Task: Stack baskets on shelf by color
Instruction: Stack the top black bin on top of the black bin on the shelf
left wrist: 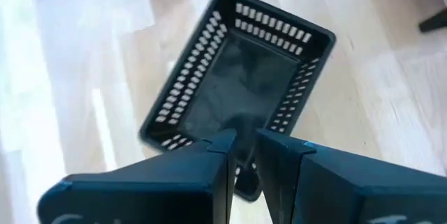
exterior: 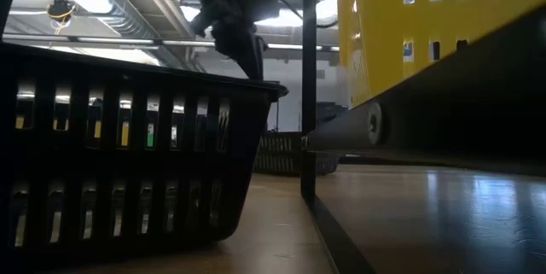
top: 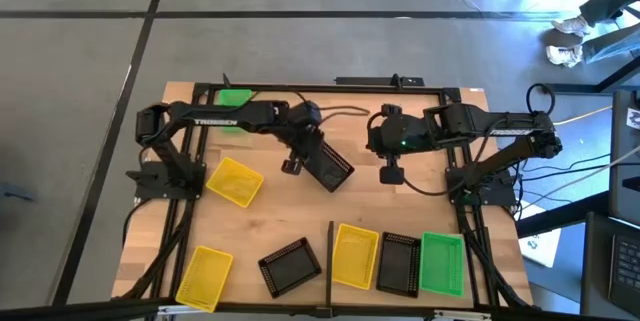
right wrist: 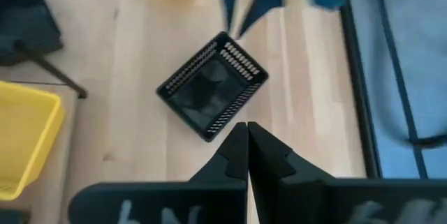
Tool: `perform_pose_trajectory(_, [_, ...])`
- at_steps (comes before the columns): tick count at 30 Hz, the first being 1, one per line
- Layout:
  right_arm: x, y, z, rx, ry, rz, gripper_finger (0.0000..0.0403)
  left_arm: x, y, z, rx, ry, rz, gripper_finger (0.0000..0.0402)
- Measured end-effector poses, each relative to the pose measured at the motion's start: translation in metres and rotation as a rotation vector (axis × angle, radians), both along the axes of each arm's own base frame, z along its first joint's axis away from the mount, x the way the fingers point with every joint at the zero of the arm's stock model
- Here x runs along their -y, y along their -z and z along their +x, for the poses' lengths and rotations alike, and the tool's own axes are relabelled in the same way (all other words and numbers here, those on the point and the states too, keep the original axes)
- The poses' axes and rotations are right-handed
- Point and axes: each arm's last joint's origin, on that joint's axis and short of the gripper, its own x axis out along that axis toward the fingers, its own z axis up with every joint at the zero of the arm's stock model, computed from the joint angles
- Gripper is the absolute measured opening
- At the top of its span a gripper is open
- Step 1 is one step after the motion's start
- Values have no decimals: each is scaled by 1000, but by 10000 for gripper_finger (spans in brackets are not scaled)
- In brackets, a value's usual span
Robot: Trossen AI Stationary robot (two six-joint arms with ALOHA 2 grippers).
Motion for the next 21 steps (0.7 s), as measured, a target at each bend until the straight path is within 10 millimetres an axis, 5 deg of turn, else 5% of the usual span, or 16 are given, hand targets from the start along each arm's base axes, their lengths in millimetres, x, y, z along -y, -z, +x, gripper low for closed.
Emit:
perform_pose_trajectory(9, [-4,3,2,-29,-134,20,0,-24,-31,-26,72,-169,-37,42])
perform_pose_trajectory(21, [6,35,17,-63,-130,14,0,-39,-74,-65,218,-342,-49,42])
